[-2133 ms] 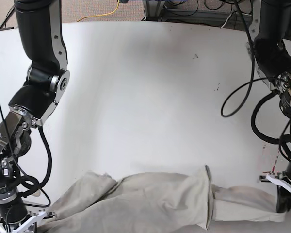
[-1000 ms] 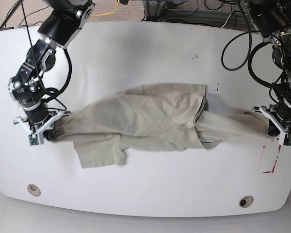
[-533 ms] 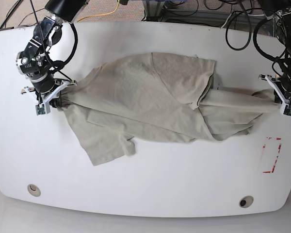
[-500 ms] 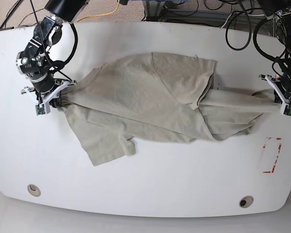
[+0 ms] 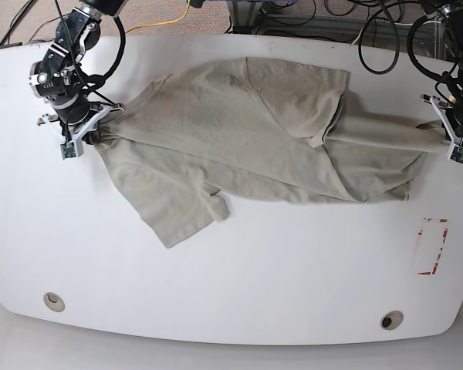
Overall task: Layout the t-shirt on the table in an organized manner, then fold the t-shirt properly
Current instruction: 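Lay the stretched shirt down on the table with both grippers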
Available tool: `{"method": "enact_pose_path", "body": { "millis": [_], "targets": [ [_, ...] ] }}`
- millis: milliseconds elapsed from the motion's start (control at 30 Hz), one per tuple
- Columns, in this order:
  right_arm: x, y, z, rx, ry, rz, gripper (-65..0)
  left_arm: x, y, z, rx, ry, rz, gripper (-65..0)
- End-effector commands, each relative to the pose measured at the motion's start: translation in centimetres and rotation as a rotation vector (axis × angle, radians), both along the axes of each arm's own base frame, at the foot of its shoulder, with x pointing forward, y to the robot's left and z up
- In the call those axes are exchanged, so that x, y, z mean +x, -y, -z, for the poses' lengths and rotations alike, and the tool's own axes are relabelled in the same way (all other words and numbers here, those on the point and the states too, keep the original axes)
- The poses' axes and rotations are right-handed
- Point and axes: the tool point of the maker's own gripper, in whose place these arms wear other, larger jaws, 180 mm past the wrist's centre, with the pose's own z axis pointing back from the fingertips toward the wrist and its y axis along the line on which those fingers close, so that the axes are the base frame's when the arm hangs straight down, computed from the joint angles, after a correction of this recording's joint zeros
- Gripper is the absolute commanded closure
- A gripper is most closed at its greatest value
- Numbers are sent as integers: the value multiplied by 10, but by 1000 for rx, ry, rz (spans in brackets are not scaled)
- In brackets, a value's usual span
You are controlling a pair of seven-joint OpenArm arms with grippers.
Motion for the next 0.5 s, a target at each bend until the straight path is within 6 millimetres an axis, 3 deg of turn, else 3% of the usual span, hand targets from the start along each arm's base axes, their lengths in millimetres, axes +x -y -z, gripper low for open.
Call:
{"method": "enact_pose_path", "body": {
  "millis": [0,467],
  "targets": [
    [5,3,-10,-11,41,-2,-6,-1,-13,-12,44,21,-15,0],
    [-3,2,-4,-10,15,-3,-6,-16,-17,-4,52,-20,-25,-6]
  ]
}}
